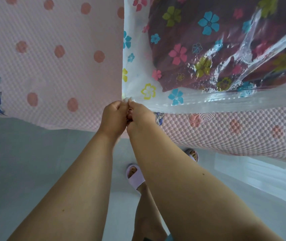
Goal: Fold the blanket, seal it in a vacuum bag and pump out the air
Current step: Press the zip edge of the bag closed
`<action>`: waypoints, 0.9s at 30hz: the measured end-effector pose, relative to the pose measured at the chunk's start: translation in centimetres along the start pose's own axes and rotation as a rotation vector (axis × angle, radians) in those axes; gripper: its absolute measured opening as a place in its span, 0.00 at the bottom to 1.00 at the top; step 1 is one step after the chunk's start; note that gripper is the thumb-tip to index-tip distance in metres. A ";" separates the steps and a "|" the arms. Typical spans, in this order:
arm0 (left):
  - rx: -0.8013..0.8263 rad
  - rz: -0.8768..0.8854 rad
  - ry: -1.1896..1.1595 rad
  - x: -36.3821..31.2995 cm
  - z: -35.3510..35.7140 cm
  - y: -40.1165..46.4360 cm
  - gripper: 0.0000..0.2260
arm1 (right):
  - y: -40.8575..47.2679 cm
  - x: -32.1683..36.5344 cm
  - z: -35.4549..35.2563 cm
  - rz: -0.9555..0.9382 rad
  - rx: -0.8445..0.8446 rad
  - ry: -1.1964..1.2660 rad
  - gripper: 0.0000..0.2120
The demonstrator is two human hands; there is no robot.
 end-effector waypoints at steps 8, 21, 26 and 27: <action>0.028 -0.073 -0.021 0.1 0.0 -0.1 0.18 | -0.5 1.3 0.5 -0.097 0.201 -0.043 0.11; -0.012 -0.058 -0.001 1.4 0.1 0.6 0.24 | 0.0 3.2 -3.8 0.019 -0.067 0.001 0.13; -0.138 -0.189 -0.168 1.9 0.5 0.0 0.15 | 0.2 2.8 -3.8 0.046 -0.119 -0.016 0.10; -0.125 -0.227 -0.230 1.9 1.1 -0.4 0.14 | 0.2 2.5 -3.6 0.050 -0.108 -0.014 0.10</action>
Point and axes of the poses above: each hand's wrist, its own y-axis towards the middle knuckle, its own z-axis out of the palm, x = y × z, the point moved 7 cm from there along y, towards the middle knuckle, and after that the axes turned 5 degrees about -x, right-handed, at the moved point
